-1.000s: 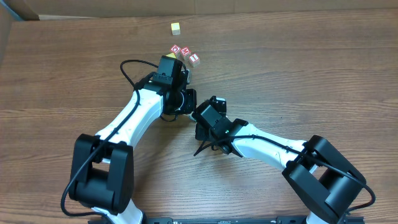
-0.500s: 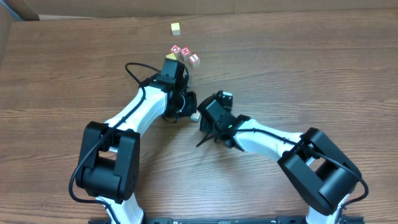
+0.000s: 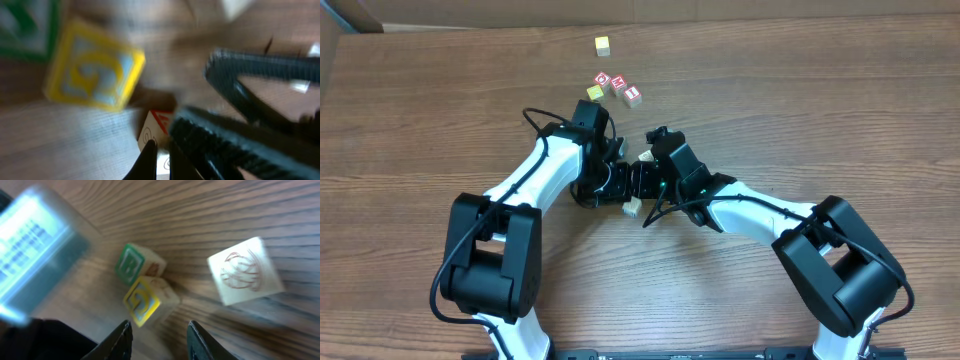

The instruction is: Flip 5 blocks

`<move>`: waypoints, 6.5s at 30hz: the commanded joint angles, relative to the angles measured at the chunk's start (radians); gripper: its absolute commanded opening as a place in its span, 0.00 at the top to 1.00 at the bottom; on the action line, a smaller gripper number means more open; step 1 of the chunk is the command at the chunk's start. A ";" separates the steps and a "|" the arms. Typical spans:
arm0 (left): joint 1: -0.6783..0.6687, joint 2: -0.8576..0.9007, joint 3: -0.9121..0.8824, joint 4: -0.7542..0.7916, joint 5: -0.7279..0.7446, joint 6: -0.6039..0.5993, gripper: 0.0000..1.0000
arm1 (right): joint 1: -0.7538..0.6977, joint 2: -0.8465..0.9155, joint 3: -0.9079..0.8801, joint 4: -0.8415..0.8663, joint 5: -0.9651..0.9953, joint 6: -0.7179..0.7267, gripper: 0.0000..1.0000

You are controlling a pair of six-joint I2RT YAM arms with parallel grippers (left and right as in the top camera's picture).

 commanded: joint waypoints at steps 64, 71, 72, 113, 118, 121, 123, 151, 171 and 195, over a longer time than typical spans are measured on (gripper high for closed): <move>0.061 0.067 -0.053 0.390 0.195 -0.112 0.77 | -0.037 -0.131 -0.077 -0.312 0.146 0.137 0.44; 0.059 0.067 -0.053 0.232 0.006 -0.069 0.87 | -0.040 -0.131 -0.077 -0.307 0.285 0.137 0.42; 0.059 0.067 -0.053 0.211 -0.019 -0.061 0.89 | -0.040 -0.131 -0.077 -0.305 0.290 0.137 0.42; 0.223 0.067 0.014 0.137 -0.113 -0.060 0.38 | 0.060 -0.070 -0.077 -0.206 0.301 0.081 0.37; 0.223 0.067 0.014 0.136 -0.113 -0.060 0.38 | 0.056 -0.070 -0.077 -0.204 0.452 0.080 0.38; 0.223 0.067 0.014 0.137 -0.113 -0.060 0.38 | 0.056 -0.070 -0.077 -0.182 0.511 0.058 0.38; 0.223 0.067 0.014 0.136 -0.113 -0.060 0.38 | 0.056 -0.070 -0.077 -0.169 0.536 0.058 0.38; 0.223 0.067 0.013 0.137 -0.113 -0.059 0.38 | 0.056 0.013 -0.077 0.095 0.404 -0.197 0.41; 0.223 0.067 0.013 0.136 -0.116 -0.059 0.37 | 0.057 0.008 0.020 -0.179 0.154 -0.278 0.52; 0.223 0.067 0.013 0.138 -0.116 -0.056 0.37 | 0.056 0.121 0.157 -0.219 0.304 -0.360 0.55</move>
